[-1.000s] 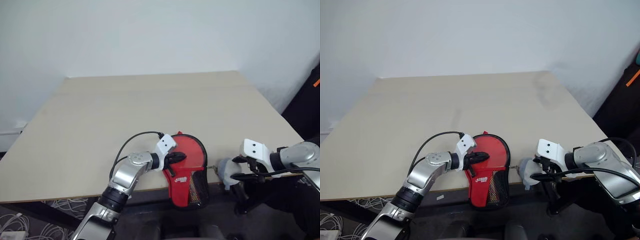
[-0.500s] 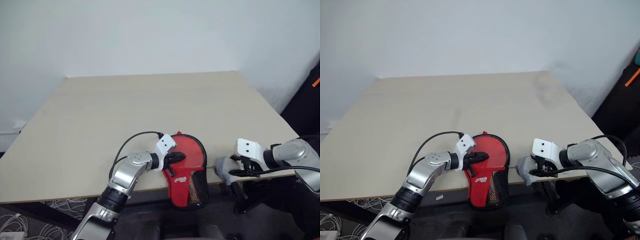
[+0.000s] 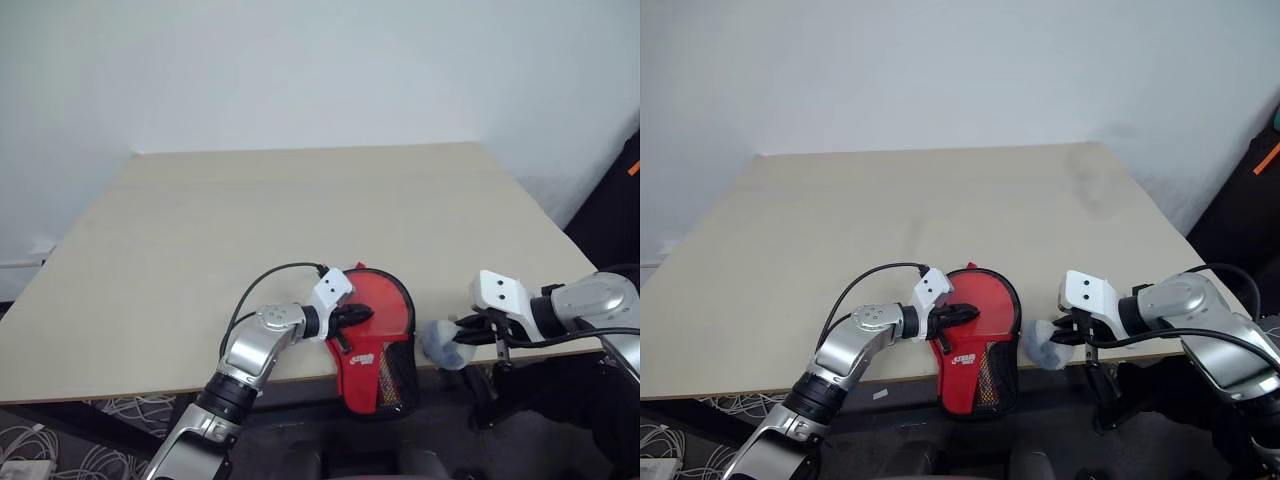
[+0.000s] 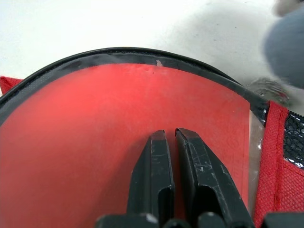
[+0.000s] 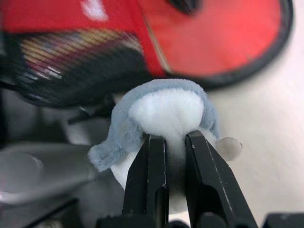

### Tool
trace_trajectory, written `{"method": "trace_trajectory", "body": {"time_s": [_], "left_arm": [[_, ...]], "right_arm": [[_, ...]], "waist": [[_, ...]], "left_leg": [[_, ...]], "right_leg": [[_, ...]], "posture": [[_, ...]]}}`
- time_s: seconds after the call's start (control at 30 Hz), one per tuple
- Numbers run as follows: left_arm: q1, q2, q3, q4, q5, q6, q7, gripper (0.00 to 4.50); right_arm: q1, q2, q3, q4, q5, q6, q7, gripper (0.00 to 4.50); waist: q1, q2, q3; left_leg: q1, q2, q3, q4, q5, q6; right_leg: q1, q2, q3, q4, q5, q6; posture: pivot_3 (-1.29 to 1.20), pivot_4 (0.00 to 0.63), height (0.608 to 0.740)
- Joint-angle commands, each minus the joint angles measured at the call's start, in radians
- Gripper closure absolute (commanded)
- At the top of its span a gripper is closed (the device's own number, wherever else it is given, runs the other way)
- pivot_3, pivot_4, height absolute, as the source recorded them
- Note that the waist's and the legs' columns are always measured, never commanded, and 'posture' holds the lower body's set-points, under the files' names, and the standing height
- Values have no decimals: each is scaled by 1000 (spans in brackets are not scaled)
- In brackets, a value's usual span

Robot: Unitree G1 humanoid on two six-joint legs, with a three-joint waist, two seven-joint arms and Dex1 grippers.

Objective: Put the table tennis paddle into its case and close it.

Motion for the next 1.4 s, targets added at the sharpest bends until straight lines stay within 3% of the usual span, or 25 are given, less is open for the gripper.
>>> {"method": "trace_trajectory", "body": {"time_s": [0.03, 0.27, 0.4, 0.67, 0.83, 0.93, 1.03, 1.27, 1.4], "left_arm": [[25, 14, -29, 75, 45, 27, 7, 4236], [8, 11, -24, 99, 47, 20, 4, 4236], [2, 11, -22, 105, 47, 18, 3, 4236], [-3, 17, -19, 114, 49, 11, -1, 4236], [-3, 18, -22, 111, 50, 11, -6, 4236], [-15, 22, -20, 115, 52, 7, -9, 4236], [-23, 30, -13, 93, 49, 10, -14, 4236], [-55, 97, 89, -30, 32, 45, 29, 2061], [-76, 179, 174, -88, 10, 78, 20, 731]], "right_arm": [[73, -64, -91, -110, 87, -4, 67, 4161], [273, -136, -171, -240, 145, -69, 136, 4161], [361, -157, -189, -282, 136, -107, 150, 4161], [569, -170, -267, -416, 161, -181, 202, 4161], [505, -135, -253, -376, 188, -157, 142, 4161], [356, -72, -250, -285, 266, -87, 87, 3530], [180, 24, -223, -174, 308, -3, -12, 2516], [-143, 237, -136, 112, 212, 112, -266, 68], [-208, 295, -86, 176, 168, 117, -313, 0]], "waist": [[0, 0, 0], [0, 0, 0], [0, 0, 0], [5, 0, 0], [6, -1, 0], [5, -2, 1], [3, -3, 1], [-1, -3, 4], [0, -3, 5]], "left_leg": [[0, 0, 0, 0, 0, 0], [0, 1, 0, 0, 0, -1], [1, 1, 0, 0, -1, -1], [0, 3, 1, -1, -4, 2], [0, 3, 1, -1, -6, 2], [1, 4, 1, -1, -7, 2], [1, 4, 1, -1, -7, 2], [1, 5, 1, -1, -6, 2], [-9, 3, 1, -2, -5, 5]], "right_leg": [[0, 0, 0, 0, 0, 0], [0, -3, -4, -1, 0, 0], [0, -15, -18, -2, 0, 0], [1, -16, -20, -10, 0, 0], [2, -15, -20, -11, 0, 0], [2, -15, -20, -11, 0, 0], [2, -15, -20, -11, 0, 0], [-1, -14, -21, -10, 1, -1], [-7, -12, -21, -8, 5, -1]], "posture": [[0, 0, 740], [0, 0, 740], [0, 0, 740], [0, 0, 740], [0, 0, 740], [0, 0, 740], [0, 0, 740], [0, 0, 740], [0, 0, 740]]}}
